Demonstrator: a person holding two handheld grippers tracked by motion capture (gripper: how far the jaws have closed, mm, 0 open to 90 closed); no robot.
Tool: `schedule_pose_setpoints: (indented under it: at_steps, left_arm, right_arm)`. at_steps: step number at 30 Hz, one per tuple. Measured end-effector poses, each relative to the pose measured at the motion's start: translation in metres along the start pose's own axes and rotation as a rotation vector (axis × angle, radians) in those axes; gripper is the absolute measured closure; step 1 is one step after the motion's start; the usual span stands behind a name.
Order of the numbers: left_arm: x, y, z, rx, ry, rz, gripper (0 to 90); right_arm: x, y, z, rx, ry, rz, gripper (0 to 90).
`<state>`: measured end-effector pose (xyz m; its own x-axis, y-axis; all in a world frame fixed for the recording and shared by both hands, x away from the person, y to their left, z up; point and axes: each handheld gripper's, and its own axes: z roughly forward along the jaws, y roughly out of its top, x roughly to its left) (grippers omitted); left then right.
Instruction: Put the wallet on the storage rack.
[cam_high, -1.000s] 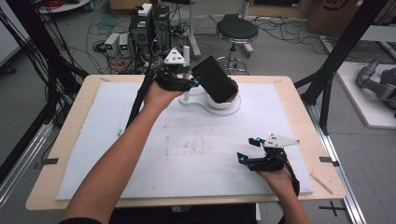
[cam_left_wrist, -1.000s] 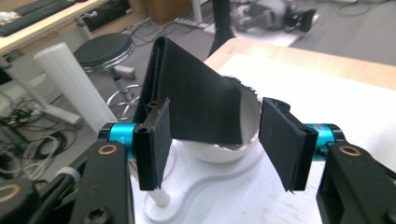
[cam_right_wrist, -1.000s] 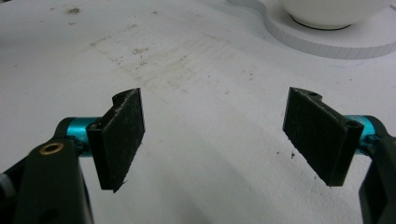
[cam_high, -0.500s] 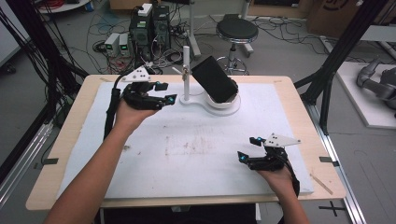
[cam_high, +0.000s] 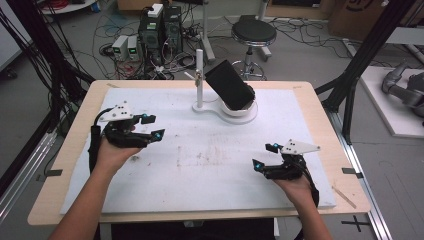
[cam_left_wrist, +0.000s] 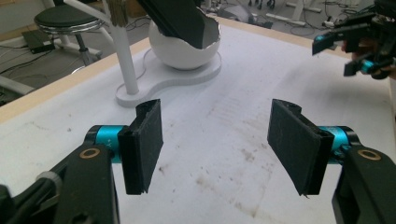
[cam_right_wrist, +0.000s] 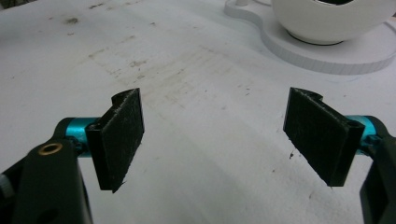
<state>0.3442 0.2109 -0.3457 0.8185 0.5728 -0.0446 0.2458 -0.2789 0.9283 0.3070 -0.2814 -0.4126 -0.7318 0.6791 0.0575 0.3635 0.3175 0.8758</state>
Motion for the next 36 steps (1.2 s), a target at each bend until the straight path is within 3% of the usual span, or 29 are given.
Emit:
schedule_pose_setpoints:
  at_steps: [7,14,18,23,27,36]
  left_arm:
    - [-0.002,-0.020,-0.007,0.015,0.015,0.010,30.4]
    - [0.001,-0.046,-0.008,0.026,0.009,-0.012,23.6]
    - [0.005,-0.066,-0.006,0.035,0.020,-0.039,18.3]
    - [0.007,-0.076,-0.008,0.015,0.018,-0.043,15.6]
    - [0.009,-0.082,-0.008,0.031,0.012,-0.053,15.5]
    - [0.004,-0.083,-0.008,0.025,0.023,-0.036,15.5]
  right_arm:
    - [-0.009,0.012,0.004,-0.032,-0.016,0.006,19.7]
    - [-0.018,0.009,0.009,-0.041,-0.041,0.011,19.7]
    - [-0.022,0.008,0.011,-0.043,-0.051,0.036,19.7]
    - [-0.021,0.003,0.014,-0.029,-0.054,0.034,19.7]
    - [-0.020,0.001,0.016,-0.008,-0.049,0.030,19.7]
    - [-0.016,0.000,0.015,0.001,-0.048,0.017,19.7]
